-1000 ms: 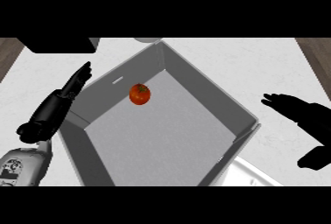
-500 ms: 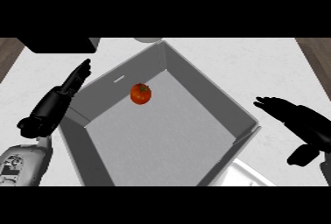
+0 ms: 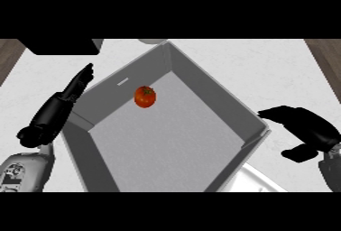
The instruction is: Pick the tomato from the tray and place it in the cardboard box
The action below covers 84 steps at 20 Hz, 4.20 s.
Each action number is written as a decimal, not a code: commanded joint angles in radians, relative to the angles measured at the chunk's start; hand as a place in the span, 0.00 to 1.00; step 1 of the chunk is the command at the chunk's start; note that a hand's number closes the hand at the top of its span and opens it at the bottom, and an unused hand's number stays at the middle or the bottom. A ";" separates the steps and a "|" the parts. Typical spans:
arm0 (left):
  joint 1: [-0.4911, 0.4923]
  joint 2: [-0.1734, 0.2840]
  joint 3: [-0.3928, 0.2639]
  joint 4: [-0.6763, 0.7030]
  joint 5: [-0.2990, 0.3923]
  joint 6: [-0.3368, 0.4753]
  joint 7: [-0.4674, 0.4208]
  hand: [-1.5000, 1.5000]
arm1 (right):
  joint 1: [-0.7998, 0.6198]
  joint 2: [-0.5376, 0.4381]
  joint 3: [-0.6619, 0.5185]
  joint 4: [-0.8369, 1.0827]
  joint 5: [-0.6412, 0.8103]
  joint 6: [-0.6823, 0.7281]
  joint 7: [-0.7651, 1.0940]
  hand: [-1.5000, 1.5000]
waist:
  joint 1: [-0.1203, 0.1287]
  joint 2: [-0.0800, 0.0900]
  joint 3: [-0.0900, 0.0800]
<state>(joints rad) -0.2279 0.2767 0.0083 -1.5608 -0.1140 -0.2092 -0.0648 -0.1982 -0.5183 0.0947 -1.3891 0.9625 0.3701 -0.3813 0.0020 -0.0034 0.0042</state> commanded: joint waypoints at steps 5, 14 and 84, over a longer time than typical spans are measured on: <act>0.027 -0.036 -0.012 -0.046 -0.018 0.002 0.048 0.50 | 0.013 0.065 -0.005 0.029 0.036 -0.202 -0.125 1.00 | -0.001 0.002 -0.004; -0.027 -0.045 -0.007 0.018 -0.018 -0.020 0.019 0.50 | -0.094 0.417 0.228 -0.030 0.219 -0.189 0.214 1.00 | 0.036 0.004 -0.010; 0.123 0.030 0.228 -0.015 0.000 -0.227 -0.118 0.50 | -0.740 0.515 0.115 -0.002 -0.454 -0.854 1.284 0.00 | -0.033 0.013 0.000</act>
<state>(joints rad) -0.0120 0.4517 0.3369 -1.5563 -0.1554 -0.4636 -0.2048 -0.9598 -0.0513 0.2635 -1.3321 0.5585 -0.2845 0.9024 -0.0210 0.0017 0.0230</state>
